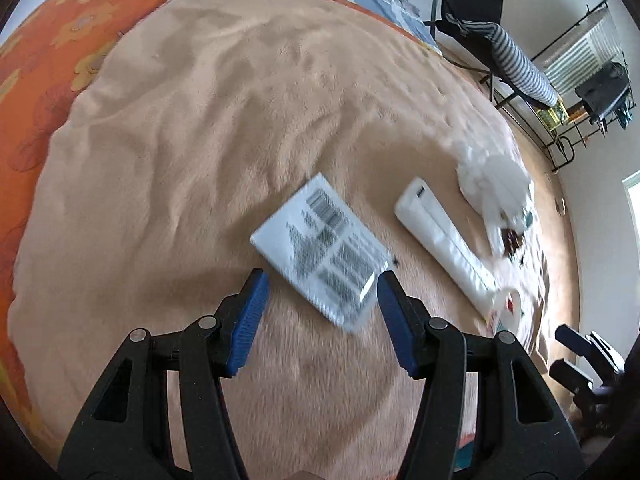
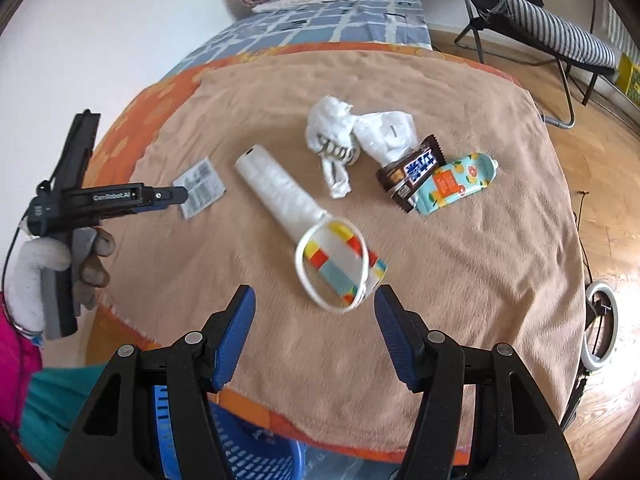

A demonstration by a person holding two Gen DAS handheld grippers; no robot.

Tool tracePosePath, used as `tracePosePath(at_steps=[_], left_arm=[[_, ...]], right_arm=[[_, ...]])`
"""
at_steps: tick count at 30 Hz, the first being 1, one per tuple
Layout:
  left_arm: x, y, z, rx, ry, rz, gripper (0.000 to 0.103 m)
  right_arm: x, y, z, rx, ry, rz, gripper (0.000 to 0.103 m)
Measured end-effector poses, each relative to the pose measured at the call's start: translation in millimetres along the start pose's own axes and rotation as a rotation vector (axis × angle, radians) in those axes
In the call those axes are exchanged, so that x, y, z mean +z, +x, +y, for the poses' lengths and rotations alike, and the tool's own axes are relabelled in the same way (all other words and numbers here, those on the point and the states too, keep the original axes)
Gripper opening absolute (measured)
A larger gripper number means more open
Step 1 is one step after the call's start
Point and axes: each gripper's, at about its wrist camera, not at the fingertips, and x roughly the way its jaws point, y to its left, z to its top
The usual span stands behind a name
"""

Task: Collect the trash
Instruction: 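Move the left tool to the barcode sachet and grasp it, then lift the barcode sachet with the left tool while the right tool grasps the white cup rim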

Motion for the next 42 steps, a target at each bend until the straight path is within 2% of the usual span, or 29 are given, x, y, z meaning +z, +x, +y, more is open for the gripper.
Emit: tracePosePath(at_steps=[7, 11, 15, 19, 25, 28, 33, 39, 41, 42], left_arm=[[25, 16, -18, 0.037, 0.028, -0.012, 0.063], [30, 25, -39, 0.128, 0.110, -0.017, 0.063], [23, 36, -60, 0.256, 0.224, -0.020, 0.063], [13, 41, -72, 0.318, 0.312, -0.037, 0.063], [13, 43, -72, 0.317, 0.323, -0.032, 0.063], [13, 41, -69, 0.301, 0.323, -0.035, 0.063], [13, 39, -66, 0.288, 0.328, -0.035, 0.061], [18, 32, -55, 0.242, 0.281, -0.041, 0.045], [20, 28, -51, 0.219, 0.261, -0.041, 0.043], [21, 27, -50, 0.212, 0.256, -0.042, 0.043]], right_arm=[[9, 6, -6, 0.030, 0.006, -0.030, 0.061], [14, 10, -9, 0.031, 0.013, -0.028, 0.061], [19, 17, -10, -0.002, 0.009, -0.019, 0.061], [24, 31, -15, -0.026, 0.025, 0.030, 0.061], [32, 41, -37, 0.036, 0.153, 0.045, 0.061], [34, 41, -32, 0.046, 0.140, 0.043, 0.046], [36, 49, -20, 0.020, 0.099, 0.071, 0.042], [34, 62, -22, -0.058, 0.076, 0.099, 0.036], [33, 67, -24, -0.055, 0.084, 0.108, 0.025], [33, 68, -25, -0.052, 0.088, 0.112, 0.023]])
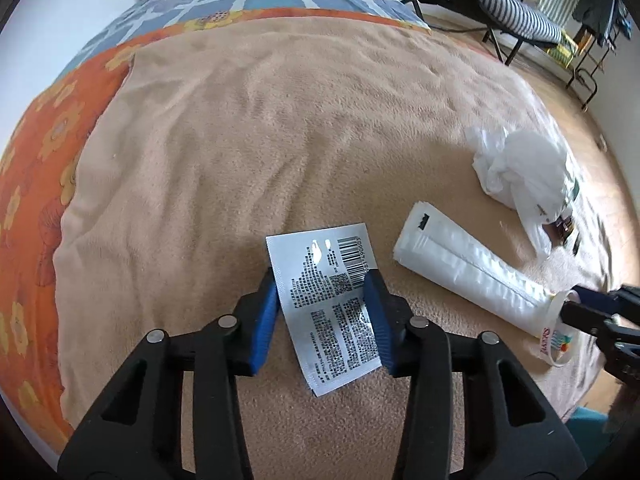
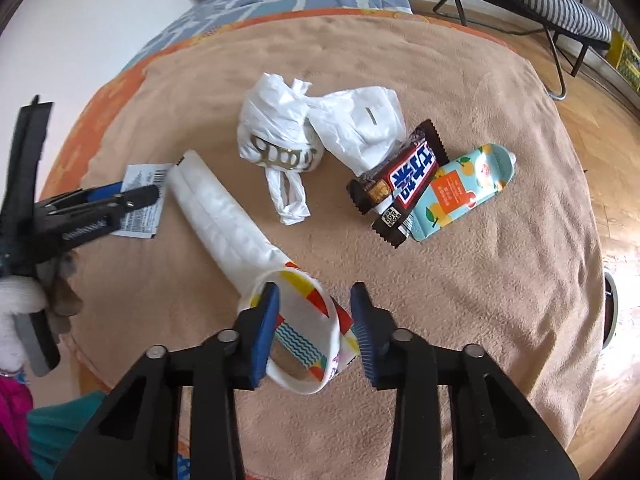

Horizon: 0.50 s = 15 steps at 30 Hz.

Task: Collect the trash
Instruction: 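Lift the barcode sachet with the left tool while the right tool grasps the white cup rim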

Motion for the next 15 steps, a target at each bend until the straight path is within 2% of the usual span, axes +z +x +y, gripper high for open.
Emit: tracePosePath(at_steps=[4, 5, 6, 8, 10, 12, 15], left_arm=[[2, -1, -2, -0.008, -0.004, 0.016, 0.043], [2, -1, -3, -0.006, -0.006, 0.019, 0.048], [3, 0, -5, -0.009, -0.005, 0.024, 0.060], [6, 2, -11, -0.012, -0.006, 0.042, 0.072], [7, 7, -17, 0.021, 0.007, 0.061, 0.072], [9, 14, -29, 0.089, 0.063, 0.087, 0.072], [10, 17, -37, 0.125, 0.100, 0.072, 0.072]], right_arm=[[-1, 3, 0, 0.006, 0.004, 0.004, 0.021], [-1, 3, 0, 0.007, 0.003, 0.002, 0.021], [-1, 3, 1, 0.006, 0.001, 0.001, 0.021], [0, 3, 1, 0.001, -0.004, -0.003, 0.020], [0, 2, 3, -0.001, -0.008, -0.005, 0.020], [1, 3, 4, 0.001, -0.009, -0.005, 0.020], [1, 3, 4, 0.000, -0.011, -0.005, 0.019]])
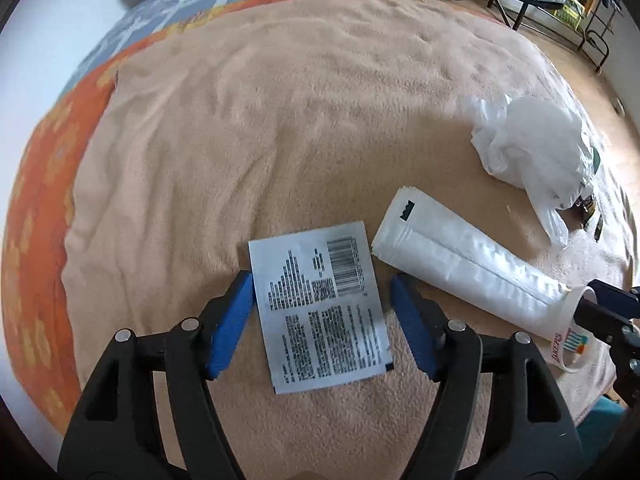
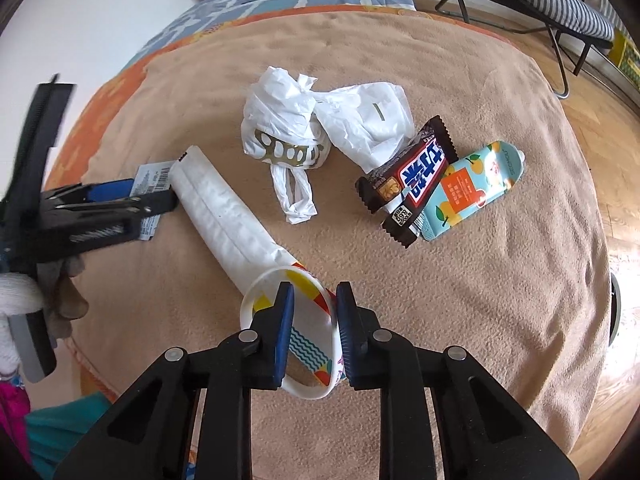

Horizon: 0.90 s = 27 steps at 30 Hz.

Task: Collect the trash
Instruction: 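Lift the barcode sachet with the left tool while the right tool grasps the white cup rim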

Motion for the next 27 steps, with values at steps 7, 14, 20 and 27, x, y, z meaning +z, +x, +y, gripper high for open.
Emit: tracePosePath(at_steps=[7, 14, 20, 27], left_arm=[[-8, -5, -2, -0.026, 0.049, -0.032, 0.062], [-16, -16, 8, -0.079, 0.020, -0.048, 0.062], [-23, -32, 14, -0.108, 0.012, -0.071, 0.062], [-31, -51, 20, -0.124, 0.009, -0.096, 0.062]], right_arm=[[-1, -1, 4, -0.008, -0.014, -0.008, 0.011], [-1, -10, 7, 0.022, -0.007, -0.038, 0.006], [1, -18, 5, 0.044, 0.020, -0.065, 0.005], [0, -37, 8, 0.069, 0.028, -0.113, 0.005]])
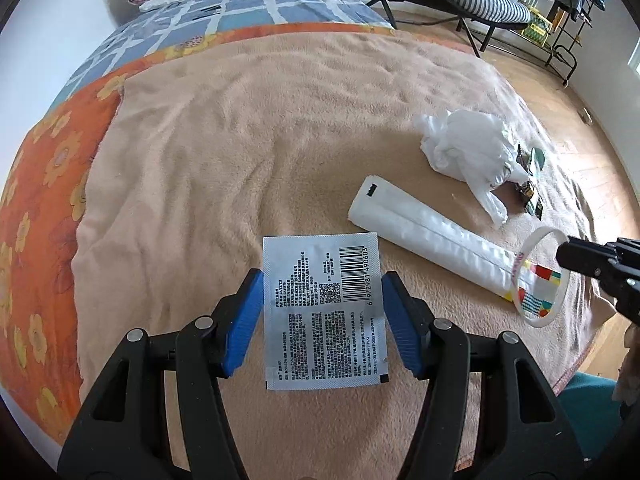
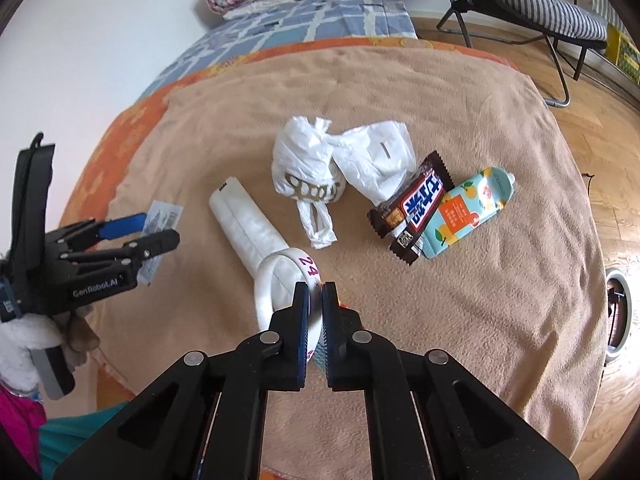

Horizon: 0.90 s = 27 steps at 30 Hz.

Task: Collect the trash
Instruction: 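Lift the barcode sachet with the left tool while the right tool grasps the white cup rim, then carry sachet and cup over the blue basket and open both tools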

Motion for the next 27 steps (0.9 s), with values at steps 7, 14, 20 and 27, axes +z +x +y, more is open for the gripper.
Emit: tracePosePath(at_steps=[7, 14, 20, 27], left_arm=[[-11, -18, 13, -0.020, -0.039, -0.015, 0.062], [-37, -48, 9, -0.054, -0.017, -0.039, 0.062], [-66, -74, -3, -0.076, 0.017, -0.058, 0.062], [-106, -96, -19, -0.103, 0.053, -0.067, 0.062]], right_arm=[[-3, -19, 6, 0.029, -0.003, -0.038, 0.005], [-17, -38, 23, 0.060, -0.039, -0.053, 0.005], [-41, -56, 41, 0.083, -0.079, -0.065, 0.005], [-82, -72, 57, 0.116, -0.109, -0.065, 0.005]])
